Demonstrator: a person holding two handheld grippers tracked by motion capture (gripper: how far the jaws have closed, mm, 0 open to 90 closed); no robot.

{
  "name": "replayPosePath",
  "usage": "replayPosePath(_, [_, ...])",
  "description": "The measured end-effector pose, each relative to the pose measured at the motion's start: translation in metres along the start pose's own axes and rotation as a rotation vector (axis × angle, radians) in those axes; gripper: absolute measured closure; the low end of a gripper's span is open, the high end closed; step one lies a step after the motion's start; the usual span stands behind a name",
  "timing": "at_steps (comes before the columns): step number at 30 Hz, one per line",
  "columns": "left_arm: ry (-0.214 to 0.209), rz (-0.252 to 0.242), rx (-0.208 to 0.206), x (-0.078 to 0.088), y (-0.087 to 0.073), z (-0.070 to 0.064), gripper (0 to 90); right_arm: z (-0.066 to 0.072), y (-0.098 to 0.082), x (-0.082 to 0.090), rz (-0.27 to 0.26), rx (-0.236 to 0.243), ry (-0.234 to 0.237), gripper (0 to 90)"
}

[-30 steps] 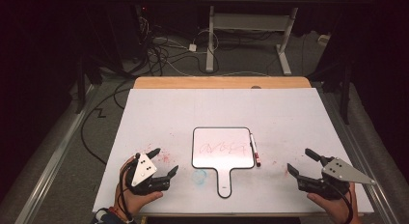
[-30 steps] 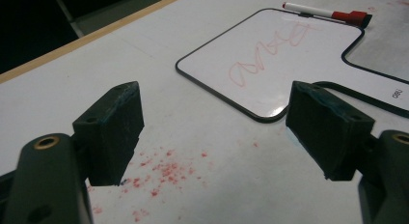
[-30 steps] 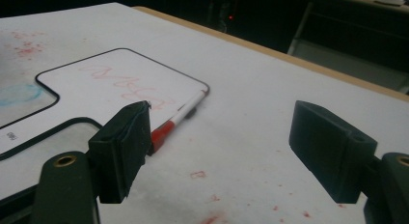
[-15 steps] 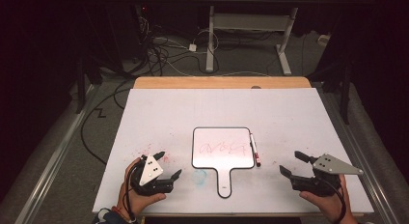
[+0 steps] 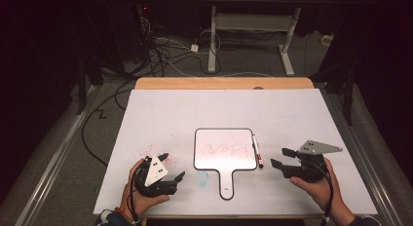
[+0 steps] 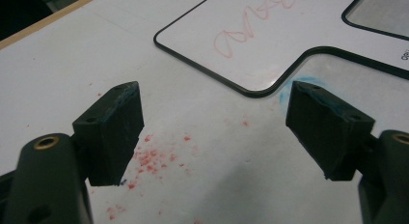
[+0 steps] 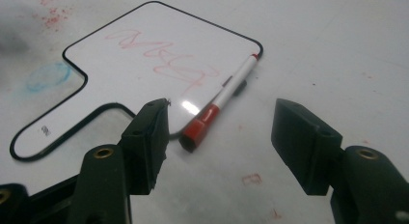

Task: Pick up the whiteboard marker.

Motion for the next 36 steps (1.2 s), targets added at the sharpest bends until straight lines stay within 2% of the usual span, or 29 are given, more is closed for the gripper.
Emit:
replayPosePath(1, [-0.008,0.008,0.009,0.000,-0.001,-0.001,19.9,-0.003,0.004,-0.009,0.039,-0.012,0.015,40.1])
replayPosePath(4, [-0.011,0.011,0.005,-0.001,-0.001,-0.002,19.9,-0.007,0.009,-0.018,0.059,-0.023,0.017,41.6])
replayPosePath(7, [-0.011,0.014,-0.004,-0.002,-0.002,-0.003,19.9,-0.015,0.014,-0.037,0.112,-0.076,0.034,44.3])
replayPosePath(8, [-0.012,0.015,-0.006,-0.002,-0.002,-0.003,19.9,-0.015,0.014,-0.037,0.112,-0.076,0.034,44.3])
replayPosePath(12, [-0.012,0.016,-0.013,-0.001,-0.002,-0.003,19.9,-0.021,0.012,-0.059,0.187,-0.114,0.062,48.3])
replayPosePath(13, [-0.013,0.019,-0.017,-0.001,-0.003,-0.003,19.9,-0.021,0.012,-0.059,0.187,-0.114,0.062,48.3])
replayPosePath(14, [-0.013,0.020,-0.018,-0.001,-0.003,-0.003,19.9,-0.025,0.010,-0.067,0.210,-0.127,0.060,53.3])
replayPosePath(15, [-0.013,0.022,-0.019,-0.001,-0.003,-0.003,19.9,-0.025,0.010,-0.067,0.210,-0.127,0.060,53.3])
replayPosePath(16, [-0.015,0.021,-0.019,-0.001,-0.003,-0.004,19.9,-0.027,0.007,-0.074,0.232,-0.148,0.075,54.7])
replayPosePath(20, [-0.019,0.019,-0.022,-0.001,-0.003,-0.005,19.9,-0.031,0.003,-0.081,0.256,-0.170,0.080,61.7])
replayPosePath(24, [-0.022,0.021,-0.029,-0.001,-0.003,-0.006,19.9,-0.033,0.002,-0.080,0.250,-0.181,0.078,66.3])
replayPosePath(27, [-0.023,0.023,-0.032,-0.001,-0.003,-0.007,19.9,-0.033,0.002,-0.079,0.260,-0.161,0.055,69.6])
replayPosePath(28, [-0.036,0.013,0.025,-0.002,-0.002,-0.013,19.9,-0.031,0.002,-0.080,0.268,-0.135,0.042,71.0])
replayPosePath(29, [-0.039,0.011,0.035,-0.002,-0.002,-0.014,19.9,-0.029,0.002,-0.080,0.286,-0.088,0.007,73.7])
replayPosePath(30, [-0.038,0.015,0.026,-0.002,-0.002,-0.013,19.9,-0.028,0.002,-0.080,0.292,-0.068,-0.008,76.8])
replayPosePath(31, [-0.026,0.028,-0.033,-0.002,-0.003,-0.008,19.9,-0.028,0.002,-0.080,0.299,-0.054,-0.022,78.5])
replayPosePath(36, [-0.032,0.038,-0.042,-0.003,-0.002,-0.009,19.9,-0.030,0.002,-0.080,0.296,-0.045,-0.018,81.5])
Point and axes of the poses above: each handheld gripper's, and its own axes: x roughly backward along the jaws, y roughly out of its top, z roughly to its left, the point moved 7 cm from there along -x, roughly forward along the jaws, and after that the axes turned 9 degrees about y, right-handed, at the moved point
